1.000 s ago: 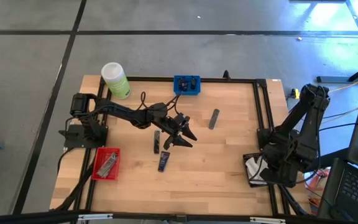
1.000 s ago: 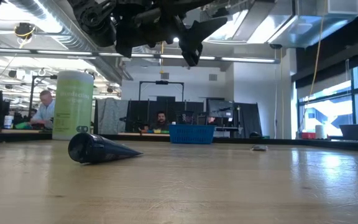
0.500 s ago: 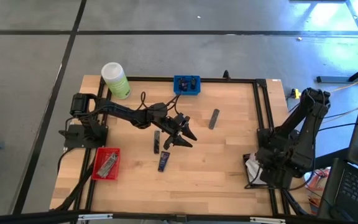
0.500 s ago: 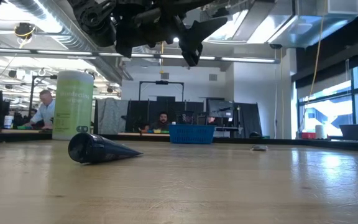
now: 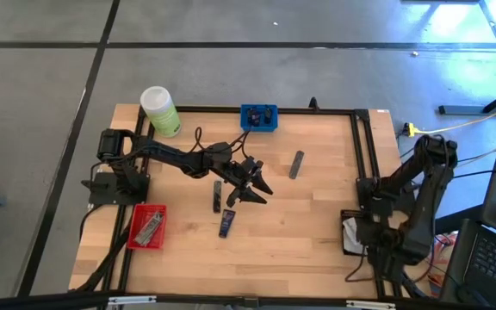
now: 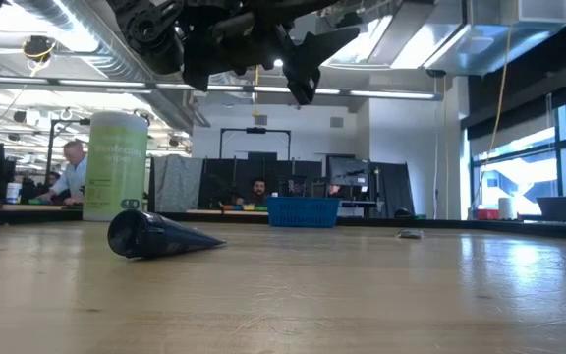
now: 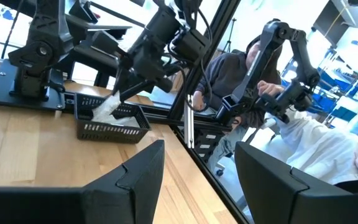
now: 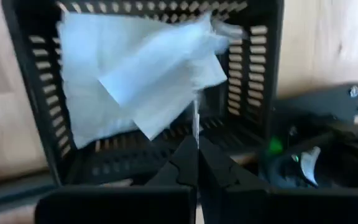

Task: Pick & Place Travel size toiletries
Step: Put the white bandage pad into the black basket

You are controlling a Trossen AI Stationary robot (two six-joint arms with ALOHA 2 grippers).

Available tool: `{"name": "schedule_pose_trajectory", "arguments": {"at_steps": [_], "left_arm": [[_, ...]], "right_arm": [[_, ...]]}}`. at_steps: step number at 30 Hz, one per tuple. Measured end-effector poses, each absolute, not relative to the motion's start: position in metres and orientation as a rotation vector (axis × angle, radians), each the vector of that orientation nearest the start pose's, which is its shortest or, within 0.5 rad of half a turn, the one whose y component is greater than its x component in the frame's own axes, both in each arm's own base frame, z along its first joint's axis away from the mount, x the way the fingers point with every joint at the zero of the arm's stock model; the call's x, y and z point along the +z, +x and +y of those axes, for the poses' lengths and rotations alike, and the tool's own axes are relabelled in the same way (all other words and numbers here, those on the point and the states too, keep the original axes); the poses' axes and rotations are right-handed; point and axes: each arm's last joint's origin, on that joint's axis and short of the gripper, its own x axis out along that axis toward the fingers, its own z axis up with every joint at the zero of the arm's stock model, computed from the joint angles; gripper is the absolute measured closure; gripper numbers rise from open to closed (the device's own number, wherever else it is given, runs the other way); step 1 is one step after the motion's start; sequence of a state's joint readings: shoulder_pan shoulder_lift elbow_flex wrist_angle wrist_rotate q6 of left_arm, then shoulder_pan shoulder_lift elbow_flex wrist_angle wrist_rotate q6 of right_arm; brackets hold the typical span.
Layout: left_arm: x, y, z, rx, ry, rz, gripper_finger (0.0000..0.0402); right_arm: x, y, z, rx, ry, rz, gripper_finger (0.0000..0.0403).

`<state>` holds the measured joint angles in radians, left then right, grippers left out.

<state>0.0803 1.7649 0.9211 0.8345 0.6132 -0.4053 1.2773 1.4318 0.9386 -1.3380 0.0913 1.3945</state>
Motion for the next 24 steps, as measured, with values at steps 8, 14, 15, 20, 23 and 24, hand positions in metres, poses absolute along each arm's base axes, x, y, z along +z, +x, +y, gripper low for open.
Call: {"name": "schedule_pose_trajectory", "arguments": {"at_steps": [8,14,15,20,23,24], "left_arm": [[0.219,0.37,0.013,-0.522,-0.399,0.116,0.0208],[0.219,0.37,0.013,-0.522,-0.399,0.116,0.0208],[0.219,0.37,0.013,-0.522,-0.399,0.116,0.0208],[0.219,0.37,0.013,-0.521,-0.399,0.116,0.0208],[0.219,0.37,0.013,-0.521,-0.399,0.116,0.0208],[0.219,0.37,0.013,-0.521,-0.399,0.116,0.0208]], "right_arm": [[0.196,0.052,0.204,-0.332,-0.167,1.495,0.0398],[0.195,0.052,0.206,-0.36,-0.108,1.493,0.0352],[0.195,0.052,0.207,-0.363,-0.101,1.491,0.0343],[0.194,0.053,0.21,-0.35,-0.062,1.487,0.0289],[0.197,0.054,0.211,-0.35,-0.037,1.521,0.0255],[0.2,0.056,0.213,-0.346,-0.02,1.53,0.0245]]}}
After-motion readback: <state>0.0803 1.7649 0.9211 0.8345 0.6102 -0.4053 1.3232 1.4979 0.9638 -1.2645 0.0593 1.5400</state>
